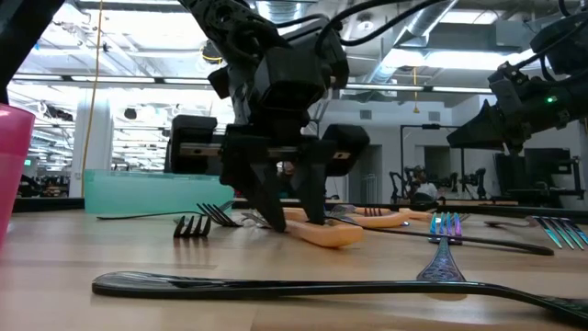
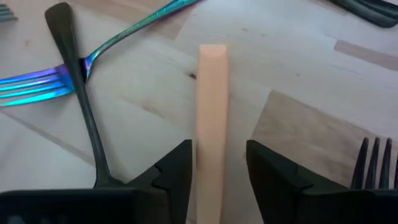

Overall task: Sort silverware by color (type)
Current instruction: Put the orange fork into the red bin

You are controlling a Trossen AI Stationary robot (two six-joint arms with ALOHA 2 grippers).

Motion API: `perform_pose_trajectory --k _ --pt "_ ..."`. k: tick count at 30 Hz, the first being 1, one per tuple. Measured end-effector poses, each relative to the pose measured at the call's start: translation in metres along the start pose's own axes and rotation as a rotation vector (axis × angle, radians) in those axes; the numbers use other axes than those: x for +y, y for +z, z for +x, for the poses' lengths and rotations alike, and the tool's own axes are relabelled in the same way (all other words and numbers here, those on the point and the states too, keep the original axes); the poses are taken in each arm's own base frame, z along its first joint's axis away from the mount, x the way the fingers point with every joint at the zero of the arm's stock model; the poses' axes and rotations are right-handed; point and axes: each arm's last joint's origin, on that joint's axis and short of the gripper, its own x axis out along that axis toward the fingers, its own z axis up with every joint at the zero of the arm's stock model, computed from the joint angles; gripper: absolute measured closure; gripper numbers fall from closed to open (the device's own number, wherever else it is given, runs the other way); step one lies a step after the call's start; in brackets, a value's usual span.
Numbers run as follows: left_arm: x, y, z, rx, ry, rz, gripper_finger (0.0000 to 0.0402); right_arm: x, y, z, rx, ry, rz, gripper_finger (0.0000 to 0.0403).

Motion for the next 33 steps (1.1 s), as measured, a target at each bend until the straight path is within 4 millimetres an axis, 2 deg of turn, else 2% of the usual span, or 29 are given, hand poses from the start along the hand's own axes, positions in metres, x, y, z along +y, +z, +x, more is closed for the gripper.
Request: perform_pose_trajectory --k 15,18,25,33 --pt "-0.004 -0.014 0.003 -0.029 0.013 0.008 0.0262 0.0 0.0 0.0 -0.001 0.0 0.0 0.0248" --pt "-0.005 -0.015 0.003 -0.027 0.011 0.011 0.028 0.0 0.0 0.0 -0.001 0.0 0.0 0.0248" --pt "-0.005 -0.015 0.004 -0.021 0.009 0.011 0.0366 0.0 0.0 0.0 0.0 -0.001 0.0 0.0248" --pt "-0.005 -0.015 0.004 -0.023 0.014 0.013 0.0369 0.0 0.0 0.0 -0.001 0.0 0.001 0.0248"
